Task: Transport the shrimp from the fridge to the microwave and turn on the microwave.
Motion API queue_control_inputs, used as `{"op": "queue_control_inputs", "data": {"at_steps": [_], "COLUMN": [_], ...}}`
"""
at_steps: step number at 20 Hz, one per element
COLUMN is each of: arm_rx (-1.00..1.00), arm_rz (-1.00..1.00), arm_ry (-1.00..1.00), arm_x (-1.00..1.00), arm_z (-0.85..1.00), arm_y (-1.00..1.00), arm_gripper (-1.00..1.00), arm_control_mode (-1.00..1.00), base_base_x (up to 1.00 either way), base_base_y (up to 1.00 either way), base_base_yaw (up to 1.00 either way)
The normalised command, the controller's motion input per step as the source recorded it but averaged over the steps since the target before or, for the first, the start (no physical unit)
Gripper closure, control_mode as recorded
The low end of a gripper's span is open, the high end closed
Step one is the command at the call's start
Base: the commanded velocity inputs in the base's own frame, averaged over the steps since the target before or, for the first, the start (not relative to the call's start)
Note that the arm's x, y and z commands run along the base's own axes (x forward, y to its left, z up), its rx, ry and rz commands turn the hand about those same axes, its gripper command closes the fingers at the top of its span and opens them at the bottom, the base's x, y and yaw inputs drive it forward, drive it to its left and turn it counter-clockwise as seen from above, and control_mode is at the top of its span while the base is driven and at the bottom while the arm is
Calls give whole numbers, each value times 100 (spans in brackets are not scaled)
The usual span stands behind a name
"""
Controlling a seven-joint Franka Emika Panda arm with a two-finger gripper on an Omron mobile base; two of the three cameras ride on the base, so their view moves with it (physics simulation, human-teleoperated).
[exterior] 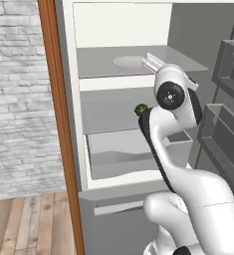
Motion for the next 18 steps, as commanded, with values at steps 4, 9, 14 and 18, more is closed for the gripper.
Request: {"op": "queue_control_inputs", "data": {"at_steps": [4,9,14,18], "arm_rx": [0,0,0,3], "arm_rz": [-9,-4,-7,-2], "arm_ry": [26,20,24,12], "arm_x": [-100,-79,-36,-1], "arm_z": [-29,-79,-75,-47], "arm_y": [6,12,3,-3], "arm_gripper": [100,100,100,100], "arm_control_mode": [-100,-100,-100,-100], "base_base_x": [0,0,0,0], "base_base_y": [0,0,0,0], "base_base_yaw": [0,0,0,0]}}
